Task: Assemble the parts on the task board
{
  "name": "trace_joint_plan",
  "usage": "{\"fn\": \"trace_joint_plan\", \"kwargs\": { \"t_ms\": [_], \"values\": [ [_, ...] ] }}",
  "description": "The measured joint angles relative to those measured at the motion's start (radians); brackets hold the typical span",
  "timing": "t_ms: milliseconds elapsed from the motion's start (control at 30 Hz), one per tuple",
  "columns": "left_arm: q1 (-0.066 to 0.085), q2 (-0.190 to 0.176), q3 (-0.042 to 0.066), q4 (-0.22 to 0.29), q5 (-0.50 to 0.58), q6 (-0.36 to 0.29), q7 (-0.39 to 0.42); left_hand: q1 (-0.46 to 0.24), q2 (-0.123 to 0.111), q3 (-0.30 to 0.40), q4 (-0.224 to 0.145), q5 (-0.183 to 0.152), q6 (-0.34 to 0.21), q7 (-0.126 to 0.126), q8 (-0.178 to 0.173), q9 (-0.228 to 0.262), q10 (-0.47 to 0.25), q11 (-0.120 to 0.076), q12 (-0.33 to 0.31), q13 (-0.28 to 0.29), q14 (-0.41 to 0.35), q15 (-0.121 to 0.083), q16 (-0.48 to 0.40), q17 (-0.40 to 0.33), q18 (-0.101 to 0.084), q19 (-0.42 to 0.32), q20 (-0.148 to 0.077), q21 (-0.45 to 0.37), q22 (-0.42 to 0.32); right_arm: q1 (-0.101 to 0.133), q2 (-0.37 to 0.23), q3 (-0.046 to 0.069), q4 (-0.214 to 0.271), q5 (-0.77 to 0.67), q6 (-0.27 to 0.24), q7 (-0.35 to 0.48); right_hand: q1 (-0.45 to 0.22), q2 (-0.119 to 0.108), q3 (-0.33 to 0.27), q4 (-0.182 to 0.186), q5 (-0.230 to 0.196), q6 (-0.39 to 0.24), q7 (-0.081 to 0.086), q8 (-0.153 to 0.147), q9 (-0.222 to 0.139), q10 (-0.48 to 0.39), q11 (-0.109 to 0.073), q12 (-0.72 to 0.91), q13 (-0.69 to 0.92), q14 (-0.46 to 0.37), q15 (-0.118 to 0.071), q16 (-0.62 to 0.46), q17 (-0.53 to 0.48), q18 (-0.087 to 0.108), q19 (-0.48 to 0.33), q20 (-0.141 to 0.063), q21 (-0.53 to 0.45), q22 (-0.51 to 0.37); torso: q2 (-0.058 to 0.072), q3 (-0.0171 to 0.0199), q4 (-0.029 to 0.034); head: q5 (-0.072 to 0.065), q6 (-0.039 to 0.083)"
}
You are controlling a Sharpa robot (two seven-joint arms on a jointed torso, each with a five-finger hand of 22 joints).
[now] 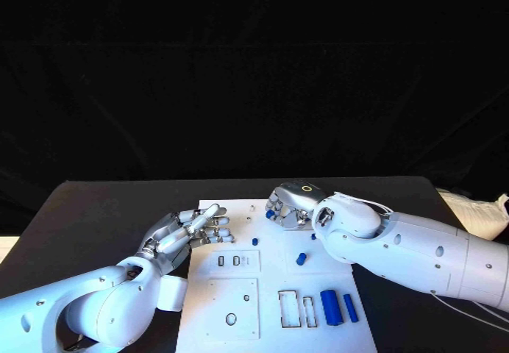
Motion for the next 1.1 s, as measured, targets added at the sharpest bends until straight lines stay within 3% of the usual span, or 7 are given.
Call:
{"fn": "trace_joint_plan", "kwargs": {
  "t_ms": [533,1100],
  "values": [
    [0.0,0.006,0.0,-0.006,0.0,0.0,-0.006,0.004,0.004,-0.003,-0.003,0.0,0.0,0.0,0.0,0.0,0.0,0.0,0.0,0.0,0.0,0.0,0.0,0.001,0.0,0.0,0.0,0.0,-0.001,0.015,0.126,0.001,-0.107,0.006,-0.039,-0.045,-0.002,0.001,0.0,0.006,-0.005,0.0,0.0,-0.003,0.0,-0.004,0.004,-0.004,-0.003,0.0,0.0,0.008,0.007,0.0,0.0,0.0,0.004,0.005,0.005,-0.0009,0.0031,0.002,0.003],
    [0.0,0.005,0.0,-0.004,0.0,0.001,-0.008,0.004,0.004,-0.003,-0.003,0.0,0.0,0.0,-0.004,0.0,0.0,0.0,0.0,0.0,0.0,0.0,-0.004,0.002,0.0,0.0,0.0,0.0,-0.001,0.015,0.161,0.001,-0.139,-0.007,-0.035,-0.085,-0.001,0.001,0.003,0.008,-0.007,-0.003,-0.001,-0.015,0.0,-0.007,0.007,-0.004,-0.003,0.0,0.0,0.012,0.01,0.0,0.0,0.0,0.008,0.009,0.01,0.0009,0.0031,0.009,-0.001]
  ]
}}
